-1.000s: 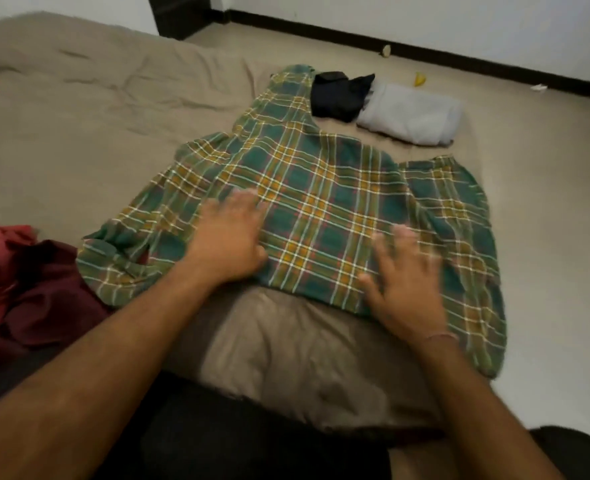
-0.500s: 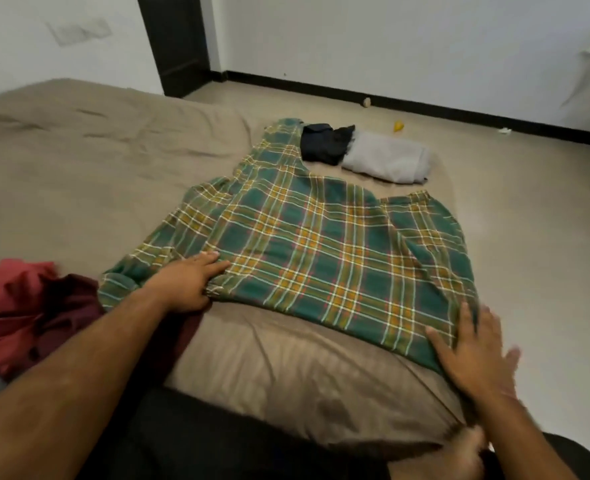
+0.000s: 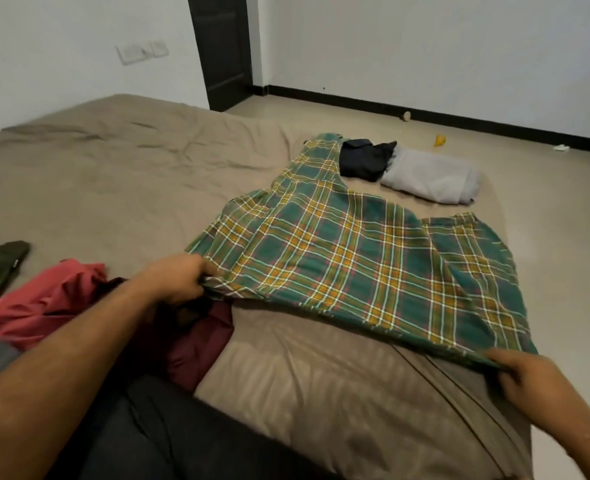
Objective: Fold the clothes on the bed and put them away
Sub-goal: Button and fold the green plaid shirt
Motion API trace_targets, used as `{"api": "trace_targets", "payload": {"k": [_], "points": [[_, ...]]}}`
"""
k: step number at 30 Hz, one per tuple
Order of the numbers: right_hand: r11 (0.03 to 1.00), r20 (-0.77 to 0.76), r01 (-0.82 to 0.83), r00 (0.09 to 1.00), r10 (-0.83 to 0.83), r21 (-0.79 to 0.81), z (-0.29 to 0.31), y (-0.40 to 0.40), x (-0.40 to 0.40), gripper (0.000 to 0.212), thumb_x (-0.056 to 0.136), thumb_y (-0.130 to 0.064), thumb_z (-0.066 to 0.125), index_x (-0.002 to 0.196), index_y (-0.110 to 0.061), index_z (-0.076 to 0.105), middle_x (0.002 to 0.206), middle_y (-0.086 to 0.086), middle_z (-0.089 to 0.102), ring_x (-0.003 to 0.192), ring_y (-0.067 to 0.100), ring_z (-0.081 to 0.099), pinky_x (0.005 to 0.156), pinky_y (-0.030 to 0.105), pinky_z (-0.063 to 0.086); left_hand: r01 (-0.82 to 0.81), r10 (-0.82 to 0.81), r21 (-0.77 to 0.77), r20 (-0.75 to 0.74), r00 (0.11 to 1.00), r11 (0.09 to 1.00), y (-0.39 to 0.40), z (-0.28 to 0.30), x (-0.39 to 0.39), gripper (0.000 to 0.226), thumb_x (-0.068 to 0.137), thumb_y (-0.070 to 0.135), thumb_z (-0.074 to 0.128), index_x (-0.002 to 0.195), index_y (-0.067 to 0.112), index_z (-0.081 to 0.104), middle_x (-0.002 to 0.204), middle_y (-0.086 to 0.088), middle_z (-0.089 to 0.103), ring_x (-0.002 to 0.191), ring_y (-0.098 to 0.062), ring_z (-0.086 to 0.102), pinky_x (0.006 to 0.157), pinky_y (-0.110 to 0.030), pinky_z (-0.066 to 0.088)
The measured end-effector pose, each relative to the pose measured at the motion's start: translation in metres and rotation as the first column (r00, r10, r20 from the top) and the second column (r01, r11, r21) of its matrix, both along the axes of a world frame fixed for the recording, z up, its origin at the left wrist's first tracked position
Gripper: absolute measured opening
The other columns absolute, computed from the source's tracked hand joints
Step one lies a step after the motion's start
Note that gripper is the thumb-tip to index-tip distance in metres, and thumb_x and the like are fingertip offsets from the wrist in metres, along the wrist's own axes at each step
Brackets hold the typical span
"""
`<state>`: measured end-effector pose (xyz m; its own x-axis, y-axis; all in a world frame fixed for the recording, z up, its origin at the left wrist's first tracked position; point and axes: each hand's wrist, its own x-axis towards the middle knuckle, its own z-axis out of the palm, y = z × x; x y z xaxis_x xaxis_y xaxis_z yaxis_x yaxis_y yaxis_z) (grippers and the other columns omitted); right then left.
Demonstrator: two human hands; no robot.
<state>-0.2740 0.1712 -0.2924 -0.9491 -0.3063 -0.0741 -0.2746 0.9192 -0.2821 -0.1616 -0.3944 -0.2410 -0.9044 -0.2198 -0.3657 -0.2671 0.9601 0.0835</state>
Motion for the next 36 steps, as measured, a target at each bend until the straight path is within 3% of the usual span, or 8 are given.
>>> {"api": "trace_targets", "payload": {"k": [6,11,14,17,21,24,30,36], "points": [[0.984,-0.018,0.083,0.996,-0.087,-0.16,0.033,0.018,-0.078,0.048,0.09,-0.001,0.064,0.095,-0.048,0.071,0.08,-0.008,0.075,0.063,0.015,0.069,0.06,0.03,0.056,-0.012,-0.001,-0.089,-0.148,0.989,0.996,-0.012,0.056,-0.073,0.046,0.079,0.001,0.066,0.115,0.027,0.075,0.105,-0.004,0.076,0.097,-0.024,0.068,0.087,-0.036,0.053],[0.966,0.026,0.215,0.977,-0.213,-0.144,0.049,-0.011,-0.144,0.024,0.094,-0.01,0.064,0.097,-0.031,0.076,0.096,0.009,0.076,0.085,0.03,0.066,0.081,0.045,0.057,-0.044,-0.029,-0.217,-0.32,0.947,0.975,0.003,0.077,-0.165,0.039,0.085,0.016,0.07,0.117,0.037,0.069,0.109,0.0,0.07,0.101,-0.026,0.063,0.09,-0.041,0.054],[0.964,-0.042,0.25,0.968,-0.247,0.094,0.033,-0.024,-0.158,0.041,0.087,-0.024,0.071,0.128,-0.021,0.065,0.112,0.014,0.072,0.095,0.035,0.065,0.085,0.046,0.058,-0.178,0.046,-0.274,-0.427,0.903,0.945,0.025,0.048,-0.201,0.081,0.08,0.03,0.076,0.152,0.027,0.038,0.151,-0.011,0.046,0.139,-0.034,0.041,0.114,-0.057,0.037],[0.992,-0.282,-0.002,0.959,0.038,0.126,0.013,-0.04,-0.135,0.078,0.08,-0.039,0.078,0.149,-0.021,0.045,0.14,0.011,0.058,0.121,0.032,0.057,0.099,0.049,0.052,0.015,-0.127,-0.215,-0.519,0.845,0.977,0.069,0.002,-0.184,0.097,0.085,0.045,0.068,0.163,0.024,0.014,0.171,-0.01,0.009,0.157,-0.034,0.012,0.125,-0.06,0.014],[0.882,-0.007,-0.391,0.913,0.407,0.264,-0.022,-0.061,-0.099,0.082,0.093,-0.061,0.053,0.163,-0.041,0.015,0.167,-0.016,0.017,0.155,0.013,0.02,0.128,0.053,0.013,0.451,-0.49,-0.192,-0.342,0.802,0.872,0.087,-0.079,-0.129,0.079,0.094,0.049,0.047,0.166,0.029,0.019,0.175,-0.001,0.01,0.16,-0.019,0.012,0.126,-0.043,0.018],[0.9,0.049,-0.346,0.937,0.346,0.266,-0.041,-0.047,-0.106,0.075,0.096,-0.054,0.044,0.159,-0.049,0.003,0.171,-0.017,0.0,0.158,0.008,0.001,0.129,0.051,0.012,0.27,-0.291,-0.11,-0.416,0.862,0.957,0.04,-0.097,-0.134,0.075,0.09,0.044,0.052,0.161,0.024,0.034,0.168,-0.001,0.032,0.153,-0.022,0.035,0.121,-0.044,0.035],[0.873,0.178,-0.302,0.952,0.25,0.384,-0.025,-0.013,-0.132,0.083,0.086,-0.049,0.034,0.152,-0.063,-0.014,0.162,-0.025,-0.031,0.154,0.008,-0.024,0.126,0.056,0.012,0.109,-0.24,-0.331,-0.384,0.892,0.937,-0.003,-0.072,-0.162,0.08,0.079,0.029,0.077,0.153,0.018,0.049,0.161,-0.014,0.042,0.149,-0.036,0.035,0.12,-0.055,0.026],[0.934,0.182,-0.233,0.965,0.188,0.271,-0.025,0.01,-0.147,0.1,0.095,-0.008,0.055,0.152,-0.064,-0.005,0.163,-0.025,-0.025,0.156,0.015,-0.018,0.125,0.058,0.017,0.076,-0.156,-0.281,-0.274,0.949,0.957,-0.026,-0.051,-0.173,0.06,0.105,0.028,0.051,0.163,0.022,0.032,0.168,-0.012,0.031,0.153,-0.031,0.033,0.125,-0.042,0.025]]}}
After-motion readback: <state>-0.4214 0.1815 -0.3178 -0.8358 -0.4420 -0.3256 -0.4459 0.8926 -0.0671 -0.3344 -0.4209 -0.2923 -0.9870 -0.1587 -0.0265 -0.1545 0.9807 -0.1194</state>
